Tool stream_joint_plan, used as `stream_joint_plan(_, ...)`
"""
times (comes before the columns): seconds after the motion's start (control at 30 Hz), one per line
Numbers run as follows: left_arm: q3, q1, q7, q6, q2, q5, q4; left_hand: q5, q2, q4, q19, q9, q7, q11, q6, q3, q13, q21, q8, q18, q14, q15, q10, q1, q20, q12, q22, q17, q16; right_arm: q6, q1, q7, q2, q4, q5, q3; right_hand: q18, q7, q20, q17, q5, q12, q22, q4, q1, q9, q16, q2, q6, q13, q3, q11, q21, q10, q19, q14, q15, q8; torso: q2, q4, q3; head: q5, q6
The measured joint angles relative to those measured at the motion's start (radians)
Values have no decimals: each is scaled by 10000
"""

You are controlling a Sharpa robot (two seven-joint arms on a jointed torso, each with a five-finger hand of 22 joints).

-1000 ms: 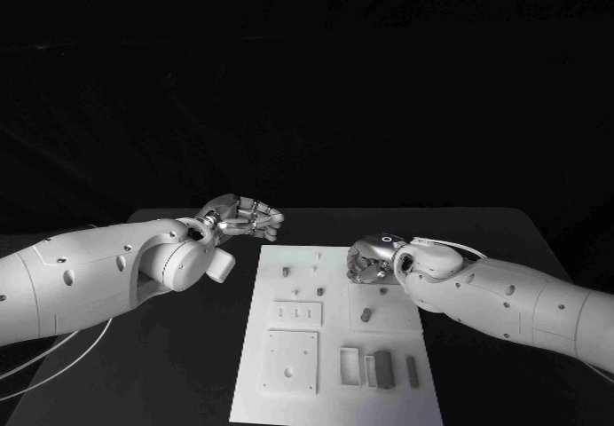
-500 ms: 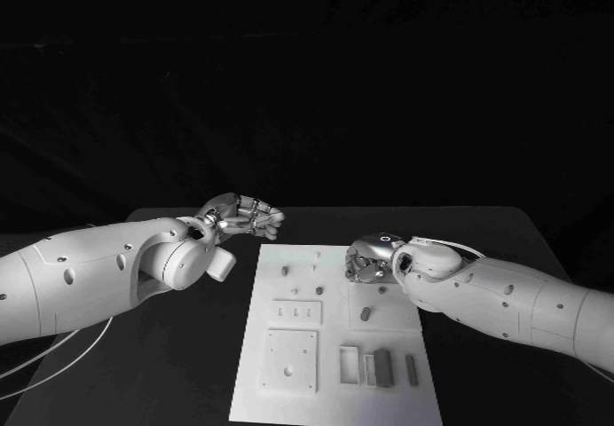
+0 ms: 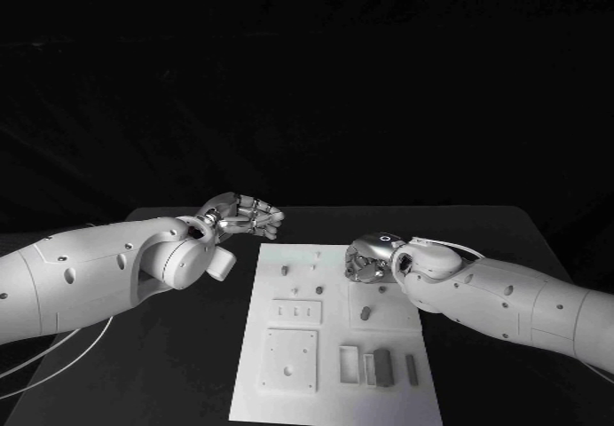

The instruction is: Assemble the parts on the task board

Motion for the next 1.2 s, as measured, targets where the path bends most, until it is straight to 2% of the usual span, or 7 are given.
stream_joint_plan(0.1,1,1,0,0,-15,0,-19,0,0,0,0,0,0,0,0,0,0,0,-15,-5,0,0,0,0,0,-38,0,0,0,-67,-4,-41,-9,23,-5,-2,0,0,1,0,0,0,0,0,0,0,0,0,0,0,0,-1,0,1,1,0,0,-2,4,6,-1,0,14)
stream_joint_plan(0.23,1,1,-1,-4,-42,0,-43,0,0,0,0,0,0,0,0,0,-1,0,-38,-10,0,0,0,0,0,-38,0,10,0,-169,-8,-117,-55,129,-26,-3,1,-68,2,-15,0,0,0,47,-134,33,48,-134,74,-8,79,-18,44,18,2,17,-15,-2,4,8,-5,-7,35)
stream_joint_plan(0.53,1,1,-2,-16,-91,0,-52,0,0,-28,0,-9,0,0,0,-28,0,0,-38,-17,0,0,0,0,0,-38,1,10,0,-439,-2,-356,-208,437,-153,4,4,-70,3,-34,-1,0,0,34,-176,45,86,-176,139,-26,194,-53,96,54,2,38,-35,-32,9,-7,-11,-18,93)
stream_joint_plan(0.8,0,2,-2,-29,-105,0,-69,0,0,-28,0,-8,0,-26,0,-28,7,0,-37,-60,0,0,26,0,0,-38,1,19,-10,-643,93,-594,-198,598,-328,31,5,-70,4,-56,-1,0,0,45,-225,70,88,-226,141,-36,238,-40,110,72,3,56,-51,-38,15,2,-13,-45,142)
stream_joint_plan(1.0,-1,2,-2,-41,-111,0,-90,0,0,-28,0,-11,0,-25,0,-28,6,0,-37,-62,0,0,25,0,0,-38,1,20,-39,-739,164,-742,-73,602,-451,64,8,-96,3,-66,-1,0,0,60,-226,70,88,-226,175,-48,276,-55,149,88,5,71,-64,-66,23,9,-11,-60,185)
stream_joint_plan(1.2,-1,2,-2,-52,-93,0,-106,0,0,-28,0,-17,0,-24,0,-28,6,0,-37,-64,0,0,24,0,0,-38,0,20,-39,-793,215,-864,264,351,-572,92,8,-86,-34,-82,-8,0,0,87,-266,99,126,-266,197,-59,303,-56,149,90,43,74,-64,-69,29,16,-11,-63,225)
